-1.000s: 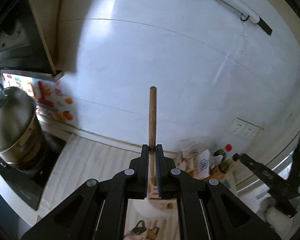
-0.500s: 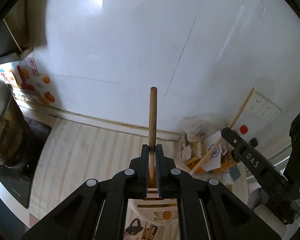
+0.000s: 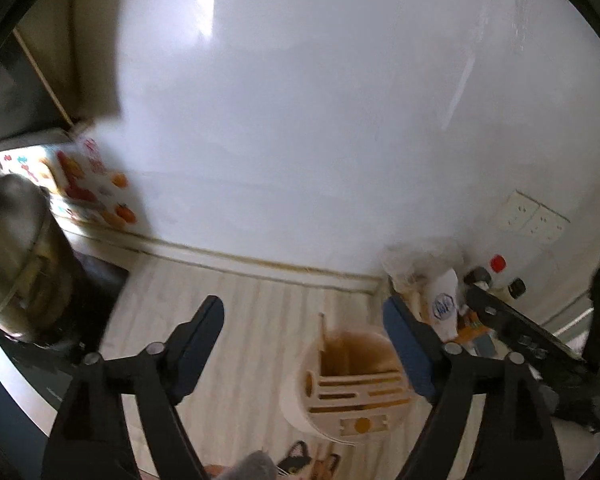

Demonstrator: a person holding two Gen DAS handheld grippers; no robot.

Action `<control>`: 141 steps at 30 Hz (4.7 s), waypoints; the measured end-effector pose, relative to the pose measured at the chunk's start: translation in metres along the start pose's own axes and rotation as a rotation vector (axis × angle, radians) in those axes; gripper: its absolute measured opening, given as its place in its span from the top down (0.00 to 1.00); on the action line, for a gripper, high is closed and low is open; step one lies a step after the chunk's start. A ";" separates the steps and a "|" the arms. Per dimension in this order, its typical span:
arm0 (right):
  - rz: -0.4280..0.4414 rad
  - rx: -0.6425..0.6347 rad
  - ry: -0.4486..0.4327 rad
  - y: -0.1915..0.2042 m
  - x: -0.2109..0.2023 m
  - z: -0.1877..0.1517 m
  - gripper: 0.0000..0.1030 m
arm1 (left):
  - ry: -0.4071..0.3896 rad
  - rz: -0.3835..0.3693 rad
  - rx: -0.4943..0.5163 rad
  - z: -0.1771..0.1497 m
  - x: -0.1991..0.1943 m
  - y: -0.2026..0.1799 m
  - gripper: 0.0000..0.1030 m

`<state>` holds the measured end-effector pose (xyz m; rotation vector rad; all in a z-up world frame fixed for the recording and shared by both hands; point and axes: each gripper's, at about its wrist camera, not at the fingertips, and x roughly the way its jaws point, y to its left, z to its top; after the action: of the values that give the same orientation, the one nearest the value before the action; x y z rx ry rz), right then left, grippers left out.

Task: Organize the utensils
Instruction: 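Insert the chopsticks into the cream holder and open the left tool while the right tool releases, then move both open tools back down to the chopstick row, then grasp a chopstick with the left tool while the right tool grasps another, then lift the held chopsticks toward the cream holder with both tools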

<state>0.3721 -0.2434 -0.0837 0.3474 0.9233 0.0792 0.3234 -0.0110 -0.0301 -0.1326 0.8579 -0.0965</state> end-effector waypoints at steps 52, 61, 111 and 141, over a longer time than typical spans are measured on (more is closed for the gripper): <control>-0.239 0.178 0.442 -0.134 0.069 -0.274 0.61 | 0.682 0.041 0.307 -0.303 0.200 -0.044 0.77; -0.236 0.175 0.508 -0.129 0.086 -0.278 0.61 | 0.693 0.071 0.190 -0.292 0.199 -0.004 0.96; -0.370 0.074 0.565 -0.117 0.083 -0.301 0.93 | 0.616 0.123 0.162 -0.300 0.163 0.034 0.96; -0.341 0.051 0.137 -0.075 -0.016 -0.231 0.93 | 0.245 0.114 0.147 -0.195 0.064 0.039 0.96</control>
<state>0.1731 -0.2572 -0.2237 0.2295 1.1099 -0.2364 0.2178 0.0038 -0.2100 0.0675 1.0975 -0.0689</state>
